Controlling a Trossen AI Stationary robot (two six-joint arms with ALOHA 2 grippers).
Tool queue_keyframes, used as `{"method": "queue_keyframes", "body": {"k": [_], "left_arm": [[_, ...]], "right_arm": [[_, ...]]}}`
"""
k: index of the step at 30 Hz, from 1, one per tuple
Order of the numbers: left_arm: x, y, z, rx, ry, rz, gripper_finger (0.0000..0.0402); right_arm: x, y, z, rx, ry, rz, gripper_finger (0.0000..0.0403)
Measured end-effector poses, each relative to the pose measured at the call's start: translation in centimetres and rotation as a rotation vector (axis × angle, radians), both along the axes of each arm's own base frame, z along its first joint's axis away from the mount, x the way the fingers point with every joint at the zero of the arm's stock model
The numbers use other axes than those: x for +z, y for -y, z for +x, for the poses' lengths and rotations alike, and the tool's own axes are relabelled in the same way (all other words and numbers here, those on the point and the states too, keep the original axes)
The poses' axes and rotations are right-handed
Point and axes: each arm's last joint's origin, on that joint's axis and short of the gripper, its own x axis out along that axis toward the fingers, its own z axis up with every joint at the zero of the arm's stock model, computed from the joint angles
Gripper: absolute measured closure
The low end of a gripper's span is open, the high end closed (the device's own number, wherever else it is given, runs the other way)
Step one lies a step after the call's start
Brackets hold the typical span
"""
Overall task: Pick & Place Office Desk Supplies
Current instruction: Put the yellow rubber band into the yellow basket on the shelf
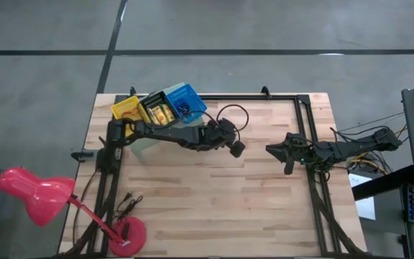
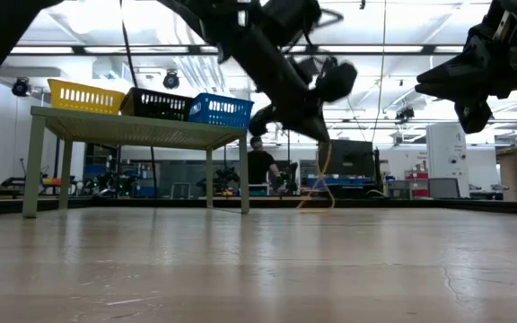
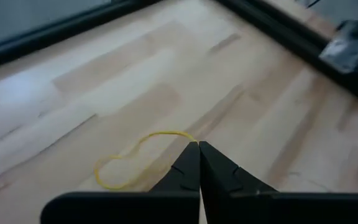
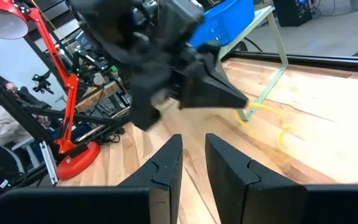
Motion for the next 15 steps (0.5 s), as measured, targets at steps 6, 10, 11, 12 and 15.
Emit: {"method": "queue_keyframes", "body": {"k": [6,10,11,12,15], "left_arm": [[3.3,0.8,-0.7,-0.033,0.043,0.073,0.0401],[5.4,1.7,-1.3,-0.042,0.091,0.094,0.0401],[5.9,1.9,-1.5,-0.045,0.105,0.094,0.0401],[6.4,2.0,-1.7,-0.048,0.113,0.095,0.0401],[7.4,2.5,-2.1,-0.060,0.128,0.112,0.0401]], "right_arm": [[0.0,0.0,0.0,0.000,0.000,0.000,0.0335],[0.0,0.0,0.0,0.000,0.000,0.000,0.0335],[0.0,0.0,0.0,0.000,0.000,0.000,0.0335],[0.0,0.0,0.0,0.000,0.000,0.000,0.0335],[0.0,0.0,0.0,0.000,0.000,0.000,0.0335]]}}
